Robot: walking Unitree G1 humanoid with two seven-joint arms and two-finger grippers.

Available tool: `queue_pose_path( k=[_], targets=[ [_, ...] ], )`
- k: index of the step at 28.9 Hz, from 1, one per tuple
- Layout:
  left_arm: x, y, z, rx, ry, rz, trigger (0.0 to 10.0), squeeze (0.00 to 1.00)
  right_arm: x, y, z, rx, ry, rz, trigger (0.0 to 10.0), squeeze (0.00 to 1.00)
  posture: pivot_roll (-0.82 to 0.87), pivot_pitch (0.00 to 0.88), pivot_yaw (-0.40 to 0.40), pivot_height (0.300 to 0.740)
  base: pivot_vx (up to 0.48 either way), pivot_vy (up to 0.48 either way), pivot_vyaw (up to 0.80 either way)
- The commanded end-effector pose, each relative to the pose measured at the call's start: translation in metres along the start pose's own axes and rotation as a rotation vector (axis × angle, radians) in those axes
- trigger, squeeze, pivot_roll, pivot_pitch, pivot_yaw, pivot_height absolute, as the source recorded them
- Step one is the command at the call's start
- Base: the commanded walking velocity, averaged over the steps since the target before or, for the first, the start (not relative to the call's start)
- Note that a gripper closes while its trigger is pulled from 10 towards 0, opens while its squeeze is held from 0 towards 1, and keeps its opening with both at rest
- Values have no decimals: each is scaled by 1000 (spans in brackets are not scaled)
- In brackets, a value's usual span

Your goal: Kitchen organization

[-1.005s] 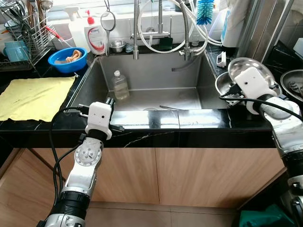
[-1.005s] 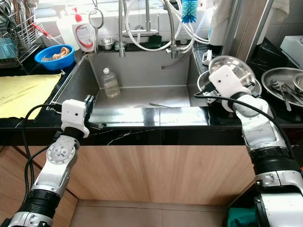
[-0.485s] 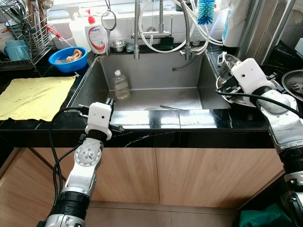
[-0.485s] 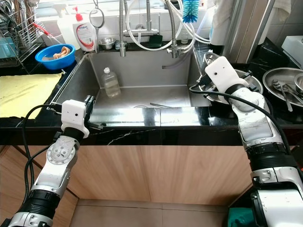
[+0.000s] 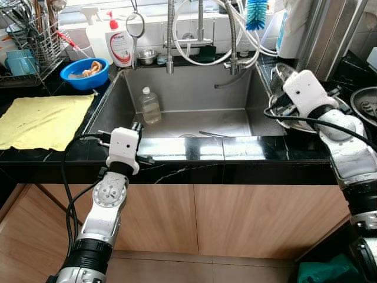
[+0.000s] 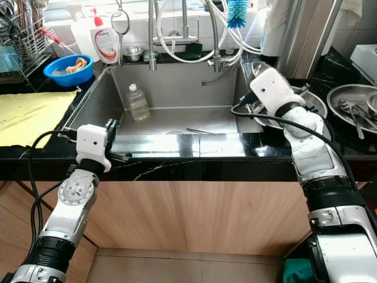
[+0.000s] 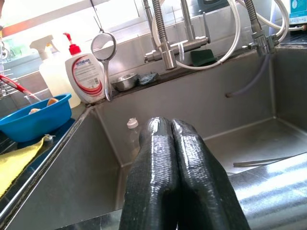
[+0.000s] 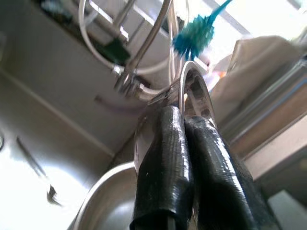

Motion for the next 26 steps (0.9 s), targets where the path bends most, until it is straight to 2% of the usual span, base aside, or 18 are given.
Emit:
queue_pose_path(
  k=[1, 5, 7, 8, 11, 13, 19, 21, 26],
  targets=[
    [0, -2, 4, 14, 9, 3, 10000, 0, 23, 3, 0, -11, 4, -97, 10000, 0, -213, 0, 70, 731, 0, 0, 0],
    [-1, -2, 4, 16, 9, 3, 10000, 0, 35, 5, 11, 35, 17, -157, 10000, 0, -214, 0, 69, 731, 0, 0, 0],
    [0, -2, 4, 17, 10, 2, 10000, 0, 41, 7, 24, 101, 70, -191, 10000, 0, -214, 0, 69, 731, 0, 0, 0],
    [0, -2, 4, 17, 10, 2, 10000, 0, 41, 7, 24, 101, 70, -191, 10000, 0, -214, 0, 69, 731, 0, 0, 0],
    [0, -2, 3, 21, 9, -2, 10000, 0, 52, 2, 58, 303, 193, -278, 10000, 0, -200, 0, 61, 731, 0, 0, 0],
    [1, -2, 4, 28, 9, -6, 10000, 0, 55, 0, 69, 356, 261, -297, 10000, 0, -190, 0, 57, 731, 0, 0, 0],
    [0, -5, 9, 42, 17, -2, 10000, 0, 49, -3, 83, 427, 268, -284, 10000, 0, -193, 0, 56, 731, 0, 0, 0],
    [0, -5, 8, 42, 16, -1, 10000, 0, 37, -1, 89, 443, 300, -217, 10000, 0, -195, 0, 56, 731, 0, 0, 0],
    [0, -5, 7, 41, 15, 0, 10000, 0, 21, 4, 89, 388, 325, -115, 10000, 0, -194, 0, 54, 731, 0, 0, 0]
  ],
)
Point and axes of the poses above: a point about 5 cm out from each wrist's last joint towards the gripper, its own y axis pointing out of the wrist towards the gripper, its own x axis along the axis of the wrist's last joint, z = x × y, the point moved 2 cm from there along y, pointing out of the wrist towards the gripper, and after that the axes turned 7 degrees about -y, right-handed, at the moved point
